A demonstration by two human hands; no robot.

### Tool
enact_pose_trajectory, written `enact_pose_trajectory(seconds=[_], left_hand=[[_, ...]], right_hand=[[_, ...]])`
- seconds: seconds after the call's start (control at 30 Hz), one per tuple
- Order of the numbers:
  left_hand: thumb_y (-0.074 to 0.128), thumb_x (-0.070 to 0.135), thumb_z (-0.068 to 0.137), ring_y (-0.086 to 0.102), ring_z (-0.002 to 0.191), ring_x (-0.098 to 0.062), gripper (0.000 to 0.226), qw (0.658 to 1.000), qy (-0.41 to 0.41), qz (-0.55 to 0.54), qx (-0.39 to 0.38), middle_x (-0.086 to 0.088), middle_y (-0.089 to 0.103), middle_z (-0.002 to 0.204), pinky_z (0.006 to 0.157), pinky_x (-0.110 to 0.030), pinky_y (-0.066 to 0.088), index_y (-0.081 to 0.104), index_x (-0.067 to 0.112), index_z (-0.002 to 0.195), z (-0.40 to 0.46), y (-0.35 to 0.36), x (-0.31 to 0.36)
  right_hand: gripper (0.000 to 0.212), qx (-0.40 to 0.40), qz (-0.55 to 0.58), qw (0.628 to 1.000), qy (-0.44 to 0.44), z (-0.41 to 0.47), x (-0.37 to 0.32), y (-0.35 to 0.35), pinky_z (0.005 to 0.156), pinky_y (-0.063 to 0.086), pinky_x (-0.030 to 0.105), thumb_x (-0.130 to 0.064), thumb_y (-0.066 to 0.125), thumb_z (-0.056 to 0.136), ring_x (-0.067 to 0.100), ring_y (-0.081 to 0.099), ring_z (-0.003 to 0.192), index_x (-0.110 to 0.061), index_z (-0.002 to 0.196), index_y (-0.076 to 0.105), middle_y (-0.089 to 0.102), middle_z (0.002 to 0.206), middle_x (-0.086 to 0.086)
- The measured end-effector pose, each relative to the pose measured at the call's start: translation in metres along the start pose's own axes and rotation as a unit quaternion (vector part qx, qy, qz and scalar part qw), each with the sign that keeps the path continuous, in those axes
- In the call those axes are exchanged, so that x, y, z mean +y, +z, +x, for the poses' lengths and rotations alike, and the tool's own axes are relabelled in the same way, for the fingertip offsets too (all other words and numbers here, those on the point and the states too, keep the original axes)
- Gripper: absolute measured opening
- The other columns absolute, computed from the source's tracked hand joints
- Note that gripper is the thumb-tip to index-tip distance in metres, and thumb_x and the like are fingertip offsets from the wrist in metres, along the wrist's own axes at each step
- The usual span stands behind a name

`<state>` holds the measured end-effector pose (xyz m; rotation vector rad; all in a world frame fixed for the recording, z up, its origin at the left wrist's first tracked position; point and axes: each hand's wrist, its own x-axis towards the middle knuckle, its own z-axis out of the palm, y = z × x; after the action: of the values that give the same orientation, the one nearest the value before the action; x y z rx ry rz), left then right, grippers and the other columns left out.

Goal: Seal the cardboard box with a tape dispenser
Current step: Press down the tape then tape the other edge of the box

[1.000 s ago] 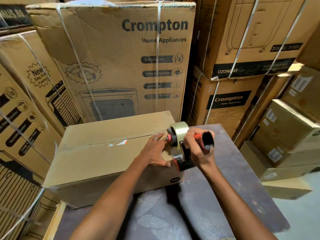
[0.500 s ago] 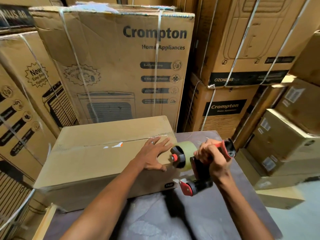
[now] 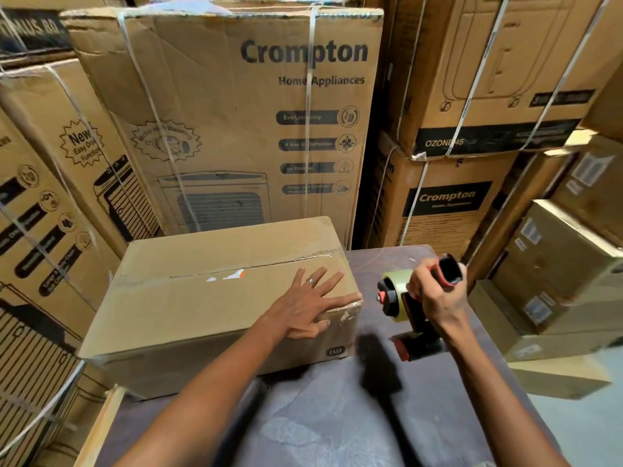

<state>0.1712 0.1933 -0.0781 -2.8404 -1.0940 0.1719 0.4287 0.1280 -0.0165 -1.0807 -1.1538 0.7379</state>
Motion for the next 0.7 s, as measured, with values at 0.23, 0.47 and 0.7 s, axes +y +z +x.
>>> enact_pose_trajectory(seconds=[0.23, 0.47, 0.7], left_hand=[[0.048, 0.035, 0.091, -0.006, 0.152, -0.049, 0.087, 1.0, 0.01, 0.015, -0.008, -0.011, -0.017, 0.168, 0.112, -0.078, 0.007, -0.012, 0.063, 0.148, -0.002, -0.002, 0.005], [0.043, 0.039, 0.093, -0.006, 0.151, -0.052, 0.074, 0.998, 0.02, 0.051, -0.008, -0.011, -0.019, 0.167, 0.11, -0.08, 0.011, 0.002, 0.063, 0.15, 0.0, 0.002, 0.006], [0.03, 0.046, 0.097, 0.002, 0.15, -0.054, 0.055, 0.996, 0.049, 0.071, 0.017, -0.007, -0.02, 0.168, 0.111, -0.077, 0.017, 0.021, 0.06, 0.149, 0.0, 0.006, 0.004]], right_hand=[[0.04, -0.117, -0.251, 0.959, 0.058, 0.001, 0.071, -0.002, 0.044, 0.05, 0.054, -0.033, 0.066, 0.081, 0.035, 0.058, 0.046, -0.001, 0.06, 0.054, 0.056, 0.053, 0.019], [0.038, -0.23, -0.453, 0.86, 0.052, 0.007, 0.107, 0.002, 0.05, 0.042, 0.042, -0.042, 0.063, 0.081, 0.018, 0.038, 0.049, -0.021, 0.057, 0.043, 0.054, 0.052, 0.006], [0.048, -0.314, -0.561, 0.762, 0.074, 0.01, 0.132, -0.003, 0.063, 0.053, 0.04, -0.056, 0.046, 0.079, 0.036, 0.067, 0.069, -0.012, 0.072, 0.063, 0.072, 0.074, 0.012]])
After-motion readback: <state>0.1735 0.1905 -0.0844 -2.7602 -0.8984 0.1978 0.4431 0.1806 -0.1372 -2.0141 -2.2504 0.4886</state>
